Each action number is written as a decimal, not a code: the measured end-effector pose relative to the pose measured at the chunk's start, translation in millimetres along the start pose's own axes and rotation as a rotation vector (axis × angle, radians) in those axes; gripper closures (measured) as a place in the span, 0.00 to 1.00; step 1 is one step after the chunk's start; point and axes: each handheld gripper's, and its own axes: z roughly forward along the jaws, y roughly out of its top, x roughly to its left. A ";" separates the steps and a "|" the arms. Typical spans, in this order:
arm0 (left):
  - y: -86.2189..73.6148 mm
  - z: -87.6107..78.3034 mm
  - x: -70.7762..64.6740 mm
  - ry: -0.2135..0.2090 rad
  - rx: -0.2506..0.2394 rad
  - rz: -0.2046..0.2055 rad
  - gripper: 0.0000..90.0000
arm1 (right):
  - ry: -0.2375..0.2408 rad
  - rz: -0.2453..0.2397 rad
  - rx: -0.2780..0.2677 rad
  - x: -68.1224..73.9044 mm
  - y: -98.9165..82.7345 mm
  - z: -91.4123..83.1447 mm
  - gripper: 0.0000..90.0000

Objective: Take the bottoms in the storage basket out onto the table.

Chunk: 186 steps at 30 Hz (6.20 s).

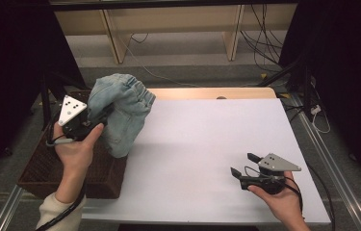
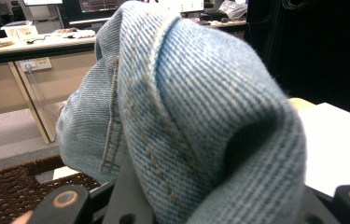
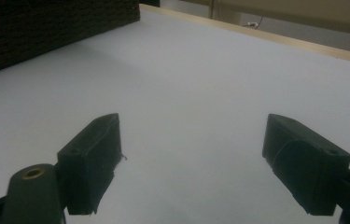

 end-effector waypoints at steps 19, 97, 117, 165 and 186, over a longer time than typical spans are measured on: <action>2.3 3.7 -7.9 -0.023 0.001 0.008 0.80 | 0.000 0.003 -0.004 -0.3 0.2 -0.8 0.23; 8.3 20.4 -52.3 -0.151 -0.012 0.074 0.80 | 0.000 0.003 -0.005 -0.5 0.3 -1.4 0.23; 3.6 29.3 -67.9 -0.193 0.014 0.098 0.80 | 0.000 0.006 -0.008 -1.1 0.4 -2.0 0.23; 1.6 60.4 -114.0 -0.299 0.035 0.111 0.80 | -0.007 0.005 -0.014 -2.7 0.3 -3.9 0.23; -5.1 74.8 -135.6 -0.342 0.056 0.121 0.80 | -0.006 0.007 -0.016 -3.1 0.3 -3.9 0.23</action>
